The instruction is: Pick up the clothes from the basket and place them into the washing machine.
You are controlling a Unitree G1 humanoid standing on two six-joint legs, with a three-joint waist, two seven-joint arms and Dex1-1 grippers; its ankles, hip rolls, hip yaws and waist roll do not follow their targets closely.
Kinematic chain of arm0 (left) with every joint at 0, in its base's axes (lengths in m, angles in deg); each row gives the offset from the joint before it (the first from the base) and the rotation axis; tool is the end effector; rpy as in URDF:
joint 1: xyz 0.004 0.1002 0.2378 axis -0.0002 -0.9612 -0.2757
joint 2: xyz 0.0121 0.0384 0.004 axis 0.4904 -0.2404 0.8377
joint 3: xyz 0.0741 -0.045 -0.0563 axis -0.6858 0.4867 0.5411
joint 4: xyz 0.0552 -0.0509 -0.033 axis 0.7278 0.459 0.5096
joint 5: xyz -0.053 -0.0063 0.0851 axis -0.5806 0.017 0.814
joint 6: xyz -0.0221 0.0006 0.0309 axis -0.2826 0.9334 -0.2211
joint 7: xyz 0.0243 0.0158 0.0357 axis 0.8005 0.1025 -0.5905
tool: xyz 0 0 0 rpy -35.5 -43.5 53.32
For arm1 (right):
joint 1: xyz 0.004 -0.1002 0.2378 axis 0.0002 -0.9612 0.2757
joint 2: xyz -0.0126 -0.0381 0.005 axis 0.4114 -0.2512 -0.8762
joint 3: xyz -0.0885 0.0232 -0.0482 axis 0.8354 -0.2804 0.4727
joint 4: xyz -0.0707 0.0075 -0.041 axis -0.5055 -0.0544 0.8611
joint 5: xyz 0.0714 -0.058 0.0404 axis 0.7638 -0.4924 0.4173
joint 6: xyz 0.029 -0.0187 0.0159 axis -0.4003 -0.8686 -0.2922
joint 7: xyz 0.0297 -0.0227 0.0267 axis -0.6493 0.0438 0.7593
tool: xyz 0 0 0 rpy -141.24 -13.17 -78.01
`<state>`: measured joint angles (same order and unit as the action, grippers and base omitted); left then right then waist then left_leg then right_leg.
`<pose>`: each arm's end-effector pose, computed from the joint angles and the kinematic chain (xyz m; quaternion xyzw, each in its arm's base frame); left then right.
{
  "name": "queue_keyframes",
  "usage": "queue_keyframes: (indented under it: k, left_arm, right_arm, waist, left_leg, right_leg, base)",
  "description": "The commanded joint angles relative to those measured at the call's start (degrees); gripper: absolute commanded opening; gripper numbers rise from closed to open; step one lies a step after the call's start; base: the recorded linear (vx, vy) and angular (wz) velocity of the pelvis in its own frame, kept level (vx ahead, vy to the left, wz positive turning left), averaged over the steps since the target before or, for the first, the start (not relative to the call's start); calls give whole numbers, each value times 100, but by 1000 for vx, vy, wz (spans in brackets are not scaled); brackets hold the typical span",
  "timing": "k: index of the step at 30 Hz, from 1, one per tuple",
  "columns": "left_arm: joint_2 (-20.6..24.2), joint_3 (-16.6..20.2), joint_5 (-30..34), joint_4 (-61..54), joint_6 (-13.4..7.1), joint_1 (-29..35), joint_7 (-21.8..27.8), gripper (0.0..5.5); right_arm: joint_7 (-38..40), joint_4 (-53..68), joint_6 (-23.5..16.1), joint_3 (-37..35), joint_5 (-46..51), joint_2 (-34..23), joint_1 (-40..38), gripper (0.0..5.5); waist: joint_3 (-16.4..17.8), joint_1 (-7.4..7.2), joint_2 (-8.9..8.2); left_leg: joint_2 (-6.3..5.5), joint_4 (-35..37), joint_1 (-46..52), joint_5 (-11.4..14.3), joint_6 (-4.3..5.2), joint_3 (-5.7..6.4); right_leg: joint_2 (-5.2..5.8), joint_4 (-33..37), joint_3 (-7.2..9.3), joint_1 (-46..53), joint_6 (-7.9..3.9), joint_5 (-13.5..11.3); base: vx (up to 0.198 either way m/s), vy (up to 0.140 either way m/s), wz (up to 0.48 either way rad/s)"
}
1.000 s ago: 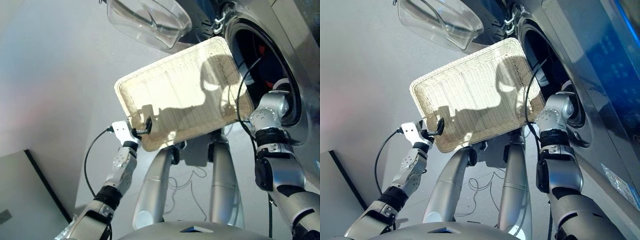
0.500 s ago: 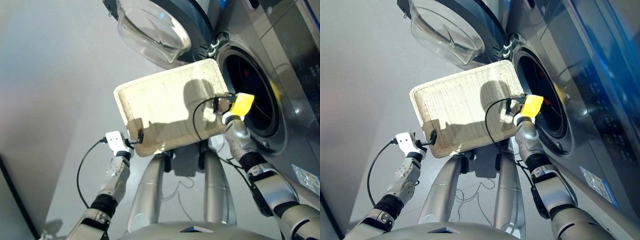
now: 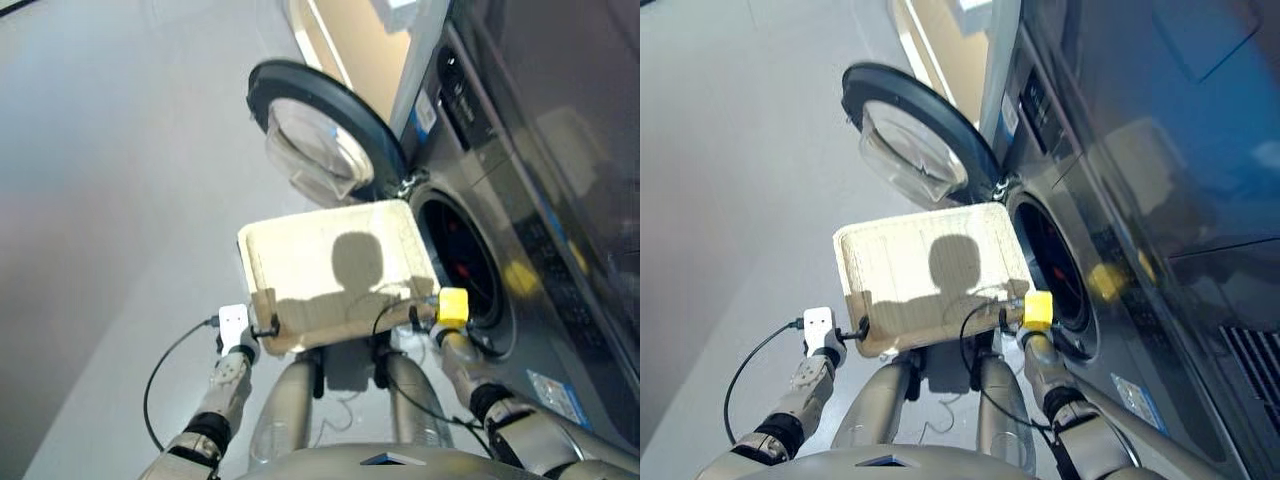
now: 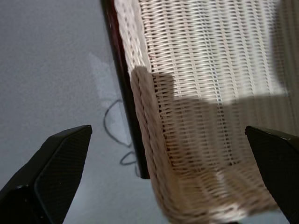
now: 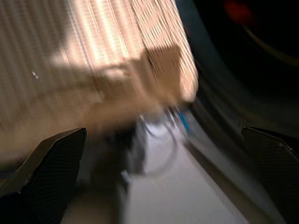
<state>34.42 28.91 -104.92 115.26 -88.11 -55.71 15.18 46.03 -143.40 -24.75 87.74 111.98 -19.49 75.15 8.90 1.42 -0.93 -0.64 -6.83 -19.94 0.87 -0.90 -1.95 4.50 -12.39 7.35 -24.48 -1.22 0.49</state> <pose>0.1481 0.1953 -0.0848 -0.0020 0.3093 0.0326 0.9504 0.1485 -0.1954 -0.0934 -0.0263 0.3827 -0.0521 0.9220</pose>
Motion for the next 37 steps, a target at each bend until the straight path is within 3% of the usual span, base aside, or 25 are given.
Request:
queue_keyframes:
  k: [1,5,9,19,28,37]
  left_arm:
    - [48,215,273,76,-115,-105,52,550]
    - [-29,281,609,518,-62,-183,13,550]
    - [-40,391,800,750,-7,-267,3,550]
    - [-70,580,1017,1061,52,-573,181,550]
    - [-137,736,1247,1497,241,-721,238,550]
    - [-235,669,1187,1549,339,-709,359,550]
  right_arm:
    - [-46,-90,-28,-94,-291,70,-109,550]
    - [-88,-465,41,-298,-417,174,-492,550]
    - [-98,-588,99,-402,-562,195,-765,550]
    - [-254,-1107,254,-928,-470,220,-1281,550]
    - [-293,-1205,343,-985,-530,250,-1260,550]
    - [-300,-1102,385,-757,-646,305,-1158,550]
  waist:
    - [-211,-4,-112]
    - [-413,-38,-115]
    - [-569,-95,-113]
    - [-983,-263,-67]
    - [-1192,-227,-65]
    - [-1310,-223,-53]
  left_leg:
    - [-229,151,-40,-284,164,-264]
    - [-201,630,635,-345,203,-436]
    - [-176,836,1063,-381,215,-528]
    - [-134,1183,1576,-463,293,-550]
    - [-97,1183,2019,-374,252,-615]
    - [-85,1183,2194,-312,227,-590]
  right_leg:
    - [-83,970,-32,471,-357,-686]
    - [-134,1390,-108,1042,-452,-825]
    - [-190,1473,-178,1364,-467,-809]
    - [-192,1574,-109,1856,-523,-744]
    - [-206,1468,-155,2252,-510,-597]
    - [-207,1436,-192,2400,-494,-537]
  base:
    - [69,48,-98]
    - [69,60,-211]
    - [0,0,0]
    - [5,1,-5]
    - [6,1,0]
    - [0,0,0]
